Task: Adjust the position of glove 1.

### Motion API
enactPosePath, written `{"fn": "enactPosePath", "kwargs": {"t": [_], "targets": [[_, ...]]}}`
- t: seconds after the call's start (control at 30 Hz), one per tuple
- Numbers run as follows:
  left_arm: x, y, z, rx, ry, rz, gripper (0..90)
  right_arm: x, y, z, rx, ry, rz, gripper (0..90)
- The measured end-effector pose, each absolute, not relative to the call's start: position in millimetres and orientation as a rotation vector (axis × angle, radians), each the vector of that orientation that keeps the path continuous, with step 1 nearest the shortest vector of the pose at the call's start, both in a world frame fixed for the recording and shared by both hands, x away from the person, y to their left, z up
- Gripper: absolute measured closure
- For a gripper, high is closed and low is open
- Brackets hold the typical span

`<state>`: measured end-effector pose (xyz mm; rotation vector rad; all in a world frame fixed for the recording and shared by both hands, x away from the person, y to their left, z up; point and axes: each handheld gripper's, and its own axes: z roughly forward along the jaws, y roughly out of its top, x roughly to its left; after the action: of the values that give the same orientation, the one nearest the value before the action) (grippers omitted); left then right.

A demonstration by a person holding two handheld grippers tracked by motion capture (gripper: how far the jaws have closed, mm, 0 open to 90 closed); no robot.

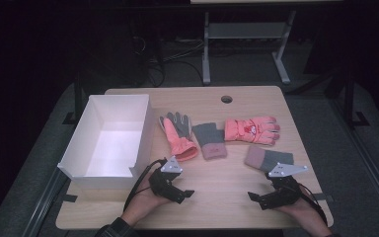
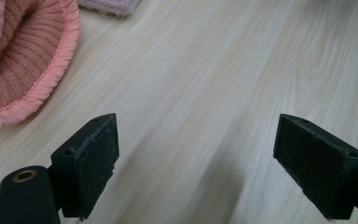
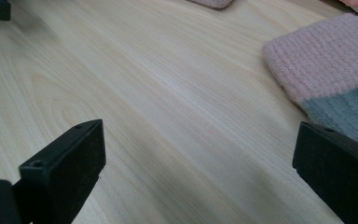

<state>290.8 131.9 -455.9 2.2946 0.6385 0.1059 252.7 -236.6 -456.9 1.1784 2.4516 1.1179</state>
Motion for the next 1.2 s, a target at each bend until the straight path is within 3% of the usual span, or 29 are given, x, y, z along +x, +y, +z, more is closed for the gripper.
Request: {"fn": "enactPosePath", "kwargs": {"t": [0.33, 0.43, 0.73, 0.83, 0.87, 1.2], "targets": [[289, 132, -454, 2.289, 0.642, 0.104, 13.7, 253, -237, -454, 1.184, 2.45, 1.139, 2.6], [286, 133, -454, 2.291, 0.619, 0.121, 13.7, 254, -235, -451, 1.18, 2.439, 1.142, 6.6], [285, 136, -451, 2.29, 0.611, 0.142, 13.7, 270, -221, -443, 1.172, 2.412, 1.184, 29.6], [287, 138, -453, 2.269, 0.637, 0.126, 13.7, 276, -217, -441, 1.167, 2.413, 1.21, 40.1], [288, 139, -453, 2.272, 0.643, 0.11, 13.7, 280, -214, -439, 1.156, 2.405, 1.219, 48.2], [284, 134, -454, 2.272, 0.631, 0.121, 13.7, 307, -184, -432, 1.134, 2.396, 1.255, 66.2]]}}
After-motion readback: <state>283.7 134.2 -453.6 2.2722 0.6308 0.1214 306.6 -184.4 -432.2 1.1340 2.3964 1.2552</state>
